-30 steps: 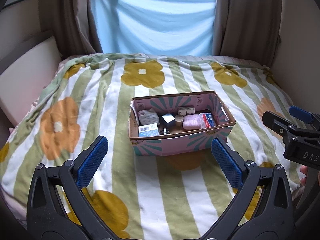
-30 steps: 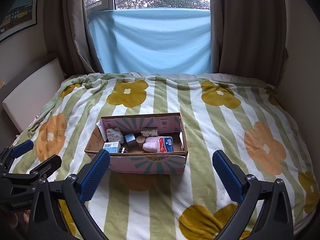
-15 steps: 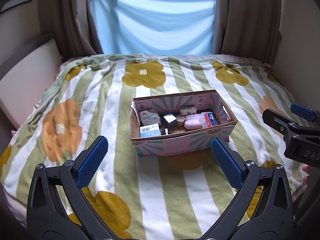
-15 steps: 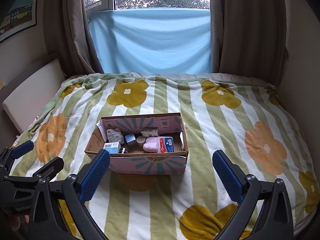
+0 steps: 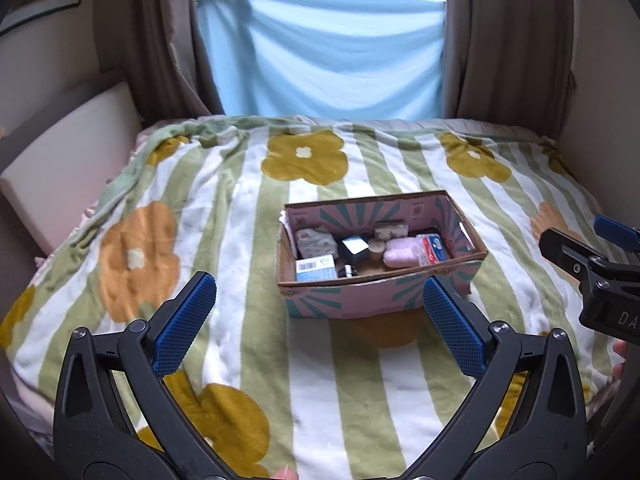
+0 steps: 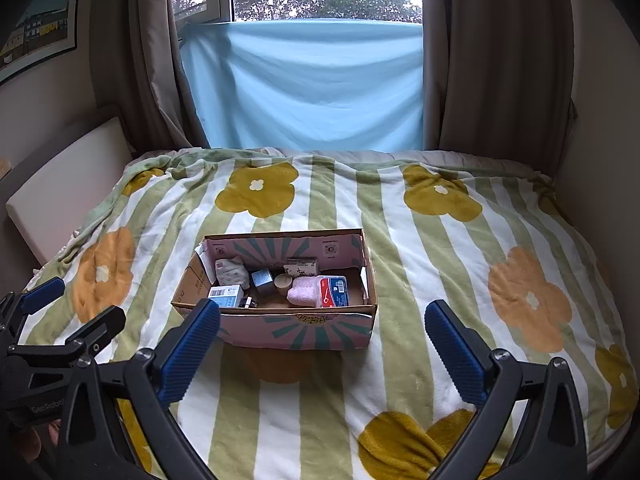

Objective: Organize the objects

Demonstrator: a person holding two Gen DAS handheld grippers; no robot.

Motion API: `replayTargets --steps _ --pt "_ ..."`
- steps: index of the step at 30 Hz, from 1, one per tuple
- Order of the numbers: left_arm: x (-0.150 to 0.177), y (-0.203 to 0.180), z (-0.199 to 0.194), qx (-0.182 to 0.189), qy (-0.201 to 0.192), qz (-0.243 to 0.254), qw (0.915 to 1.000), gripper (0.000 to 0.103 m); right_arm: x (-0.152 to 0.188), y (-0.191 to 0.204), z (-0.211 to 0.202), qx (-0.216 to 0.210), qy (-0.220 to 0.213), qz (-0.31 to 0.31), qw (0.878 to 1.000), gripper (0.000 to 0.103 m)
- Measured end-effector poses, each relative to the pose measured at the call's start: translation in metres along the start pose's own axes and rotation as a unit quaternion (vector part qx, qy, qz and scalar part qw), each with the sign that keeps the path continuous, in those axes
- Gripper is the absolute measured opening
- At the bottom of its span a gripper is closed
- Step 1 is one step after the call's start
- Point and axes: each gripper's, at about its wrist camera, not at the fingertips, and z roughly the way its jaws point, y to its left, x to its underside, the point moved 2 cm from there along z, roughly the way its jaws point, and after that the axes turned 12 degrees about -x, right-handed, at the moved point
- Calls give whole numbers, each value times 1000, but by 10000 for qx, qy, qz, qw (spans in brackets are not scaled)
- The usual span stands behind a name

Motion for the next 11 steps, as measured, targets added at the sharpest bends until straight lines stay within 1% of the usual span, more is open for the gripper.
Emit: replayTargets --steps 3,6,8,11 --pt "-2 3 -1 -71 36 -58 10000 103 0 0 0 16 3 -6 10000 102" --pt "-1 4 1 36 131 -123 9998 103 0 0 0 0 0 -7 10000 102" --pt "1 3 1 115 119 -147 9998 103 0 0 0 5 3 -15 10000 102" --pt "2 3 1 82 77 -145 9998 103 0 0 0 7 1 -6 10000 102"
